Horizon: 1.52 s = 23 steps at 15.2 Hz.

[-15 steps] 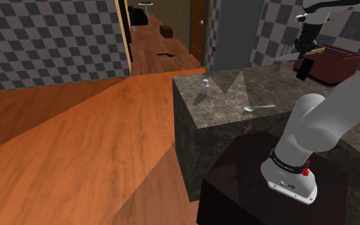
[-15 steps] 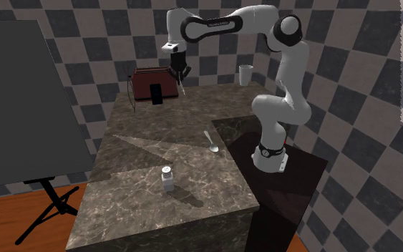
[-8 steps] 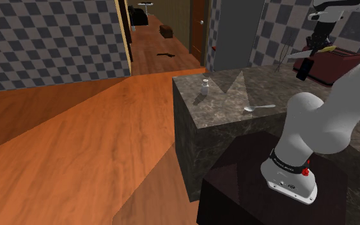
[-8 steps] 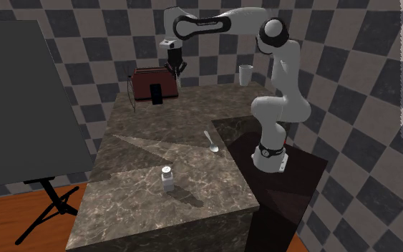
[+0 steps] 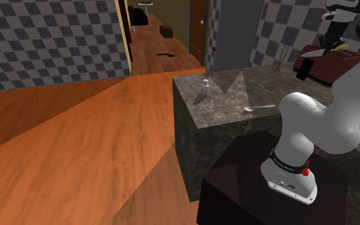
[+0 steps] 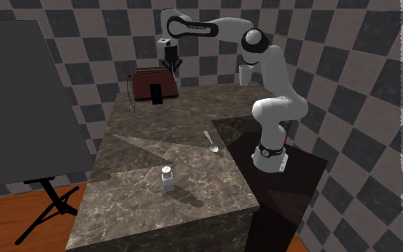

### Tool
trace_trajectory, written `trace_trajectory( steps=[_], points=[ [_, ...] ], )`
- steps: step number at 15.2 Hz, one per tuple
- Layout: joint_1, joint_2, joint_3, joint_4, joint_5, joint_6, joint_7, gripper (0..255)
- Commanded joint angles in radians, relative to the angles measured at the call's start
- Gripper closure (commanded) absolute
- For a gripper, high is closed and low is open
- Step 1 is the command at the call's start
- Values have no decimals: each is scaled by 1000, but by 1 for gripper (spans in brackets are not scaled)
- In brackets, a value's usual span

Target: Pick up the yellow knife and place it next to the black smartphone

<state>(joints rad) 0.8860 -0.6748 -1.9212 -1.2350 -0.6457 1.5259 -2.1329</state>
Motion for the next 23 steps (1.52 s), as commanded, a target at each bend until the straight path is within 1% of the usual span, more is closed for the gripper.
trace_trajectory(
  steps=[1,6,11,23],
  points=[
    [12,-15,-12,8,-12,7,-3,255],
    [-24,-21,-9,-73,-17,72,13,255],
    [-49,-31,-11,-142,-28,132,29,255],
    [-78,-70,-39,-269,-70,262,67,255]
  ],
)
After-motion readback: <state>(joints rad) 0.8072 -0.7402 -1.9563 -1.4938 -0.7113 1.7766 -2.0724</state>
